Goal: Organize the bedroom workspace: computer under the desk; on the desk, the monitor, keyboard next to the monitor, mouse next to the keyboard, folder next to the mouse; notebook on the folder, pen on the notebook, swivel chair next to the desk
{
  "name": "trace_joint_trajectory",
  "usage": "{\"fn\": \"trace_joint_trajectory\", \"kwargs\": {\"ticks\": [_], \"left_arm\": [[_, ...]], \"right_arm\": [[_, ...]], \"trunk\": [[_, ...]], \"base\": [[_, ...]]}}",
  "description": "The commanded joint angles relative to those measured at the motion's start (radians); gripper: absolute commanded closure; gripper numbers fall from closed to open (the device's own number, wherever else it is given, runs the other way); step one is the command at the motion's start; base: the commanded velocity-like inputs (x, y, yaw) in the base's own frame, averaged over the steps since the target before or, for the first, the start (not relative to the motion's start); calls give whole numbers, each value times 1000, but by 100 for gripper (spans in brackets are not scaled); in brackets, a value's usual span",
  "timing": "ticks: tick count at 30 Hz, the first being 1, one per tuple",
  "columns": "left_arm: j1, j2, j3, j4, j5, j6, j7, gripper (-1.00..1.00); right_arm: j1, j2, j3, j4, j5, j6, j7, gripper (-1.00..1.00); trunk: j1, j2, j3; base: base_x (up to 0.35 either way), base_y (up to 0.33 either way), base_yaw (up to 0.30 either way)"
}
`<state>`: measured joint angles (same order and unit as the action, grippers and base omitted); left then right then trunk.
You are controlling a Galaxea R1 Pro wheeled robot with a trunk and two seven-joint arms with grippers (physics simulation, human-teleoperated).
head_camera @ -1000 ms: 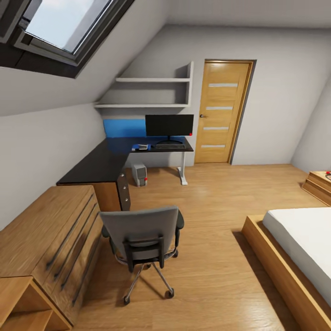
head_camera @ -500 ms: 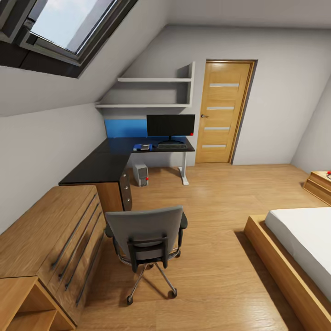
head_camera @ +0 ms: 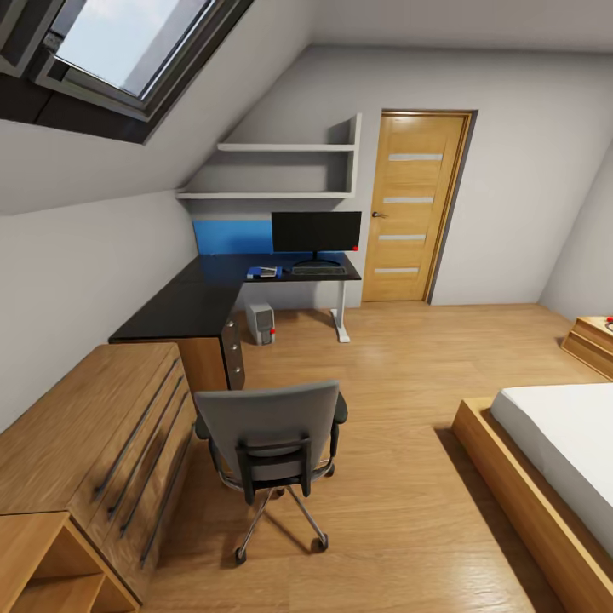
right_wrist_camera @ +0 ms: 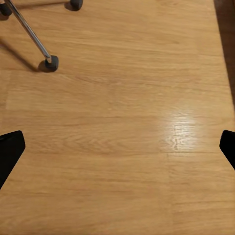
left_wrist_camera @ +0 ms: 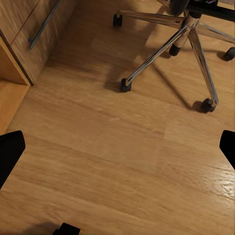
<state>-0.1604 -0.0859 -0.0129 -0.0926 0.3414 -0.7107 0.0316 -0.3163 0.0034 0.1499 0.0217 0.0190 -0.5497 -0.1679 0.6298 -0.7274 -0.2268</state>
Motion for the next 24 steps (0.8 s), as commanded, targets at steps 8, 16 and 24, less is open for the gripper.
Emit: {"fn": "trace_joint_trajectory", "kwargs": {"ticks": [8, 16, 24], "left_arm": [[-1, 1, -1, -7, 1, 2, 9, -100], [-1, 1, -1, -146, -1, 105, 27, -100], [-1, 1, -2, -358, -2, 424, 73, -100]], "right_arm": [[-1, 6, 10, 0, 1, 1, -9, -100], [-1, 34, 11, -69, 0, 7, -16, -100], [-3, 66, 11, -203, 0, 64, -25, -100]], "trunk": [[31, -57, -27], [62, -113, -52], [92, -169, -77]], "base": [[0, 0, 0], [0, 0, 0], [0, 0, 0]]}}
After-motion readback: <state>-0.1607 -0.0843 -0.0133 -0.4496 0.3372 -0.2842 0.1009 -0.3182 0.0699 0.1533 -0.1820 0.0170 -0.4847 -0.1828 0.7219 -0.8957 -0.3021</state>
